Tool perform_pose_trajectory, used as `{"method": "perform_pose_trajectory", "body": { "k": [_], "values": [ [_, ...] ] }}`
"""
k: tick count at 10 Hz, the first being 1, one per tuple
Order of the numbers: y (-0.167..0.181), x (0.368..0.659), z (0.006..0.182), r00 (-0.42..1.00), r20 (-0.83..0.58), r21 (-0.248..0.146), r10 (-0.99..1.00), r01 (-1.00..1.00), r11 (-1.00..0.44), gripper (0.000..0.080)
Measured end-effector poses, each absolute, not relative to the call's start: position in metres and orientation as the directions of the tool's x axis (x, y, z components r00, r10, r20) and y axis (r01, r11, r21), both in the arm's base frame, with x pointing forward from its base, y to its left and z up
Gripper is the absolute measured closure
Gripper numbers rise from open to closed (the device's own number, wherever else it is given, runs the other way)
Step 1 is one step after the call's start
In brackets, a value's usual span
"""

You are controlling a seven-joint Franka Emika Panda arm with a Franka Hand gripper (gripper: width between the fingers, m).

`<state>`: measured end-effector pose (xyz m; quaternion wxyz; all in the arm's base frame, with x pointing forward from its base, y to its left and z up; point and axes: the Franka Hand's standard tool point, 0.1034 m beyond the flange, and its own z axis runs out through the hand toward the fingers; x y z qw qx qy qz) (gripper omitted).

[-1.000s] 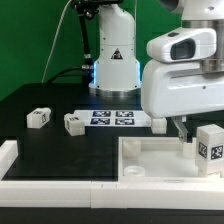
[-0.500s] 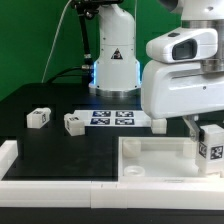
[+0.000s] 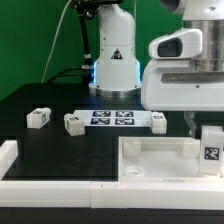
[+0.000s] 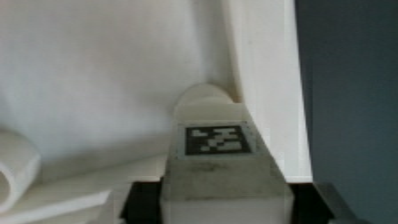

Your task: Assemble one leg

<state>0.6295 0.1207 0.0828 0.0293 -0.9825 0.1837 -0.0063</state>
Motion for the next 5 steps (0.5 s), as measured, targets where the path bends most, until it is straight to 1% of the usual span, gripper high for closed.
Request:
{"method": "perform_pose_trajectory", "body": {
  "k": [2, 4, 5],
  "values": [
    [0.1203, 0.6297, 0.0828, 0.795, -0.016, -0.061, -0.606, -0.606, -0.793, 0.0509],
    [0.1204, 0.6295, 0.0826, 0.581, -0.029, -0.053, -0.814, -0.814, -0.579, 0.0509],
    [0.1204, 0.6295, 0.0823, 0.512, -0.036, -0.051, -0.858, -0.859, -0.510, 0.0509]
  ]
}}
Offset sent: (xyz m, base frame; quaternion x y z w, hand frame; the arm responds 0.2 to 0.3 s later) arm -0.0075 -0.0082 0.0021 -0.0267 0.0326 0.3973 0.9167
